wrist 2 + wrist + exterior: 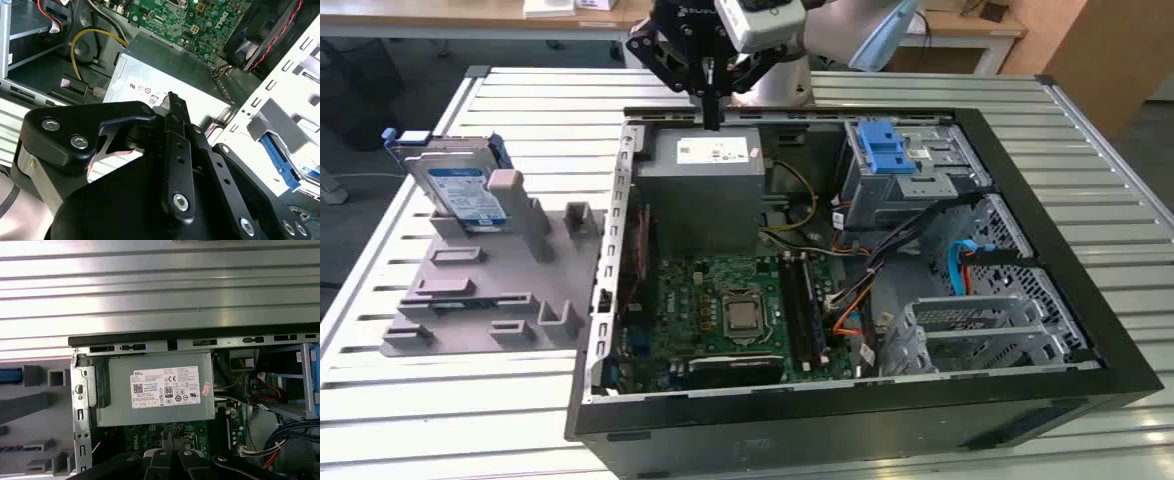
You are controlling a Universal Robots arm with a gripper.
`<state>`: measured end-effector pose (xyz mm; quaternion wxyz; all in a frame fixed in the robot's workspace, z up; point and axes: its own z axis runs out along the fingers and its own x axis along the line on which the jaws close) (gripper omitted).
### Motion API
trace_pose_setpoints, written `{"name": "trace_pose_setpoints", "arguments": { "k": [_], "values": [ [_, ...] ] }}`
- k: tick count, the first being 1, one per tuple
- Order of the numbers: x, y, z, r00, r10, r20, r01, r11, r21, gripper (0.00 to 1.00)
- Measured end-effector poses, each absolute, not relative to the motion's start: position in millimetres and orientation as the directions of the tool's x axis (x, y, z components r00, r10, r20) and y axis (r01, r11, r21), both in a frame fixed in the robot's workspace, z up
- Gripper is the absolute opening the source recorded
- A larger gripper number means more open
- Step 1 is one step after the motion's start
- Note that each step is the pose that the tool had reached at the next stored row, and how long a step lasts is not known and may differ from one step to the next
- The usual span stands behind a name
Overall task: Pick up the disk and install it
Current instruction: 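Reach for the disk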
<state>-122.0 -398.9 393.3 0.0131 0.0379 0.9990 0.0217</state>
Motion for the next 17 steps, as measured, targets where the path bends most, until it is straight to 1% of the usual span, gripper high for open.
{"name": "trace_pose_setpoints", "arguments": {
  "k": [17],
  "values": [
    [-127.0,-398.9,390.7,-0.997,0.076,-0.021,0.075,0.996,0.044,0.11]
  ]
}}
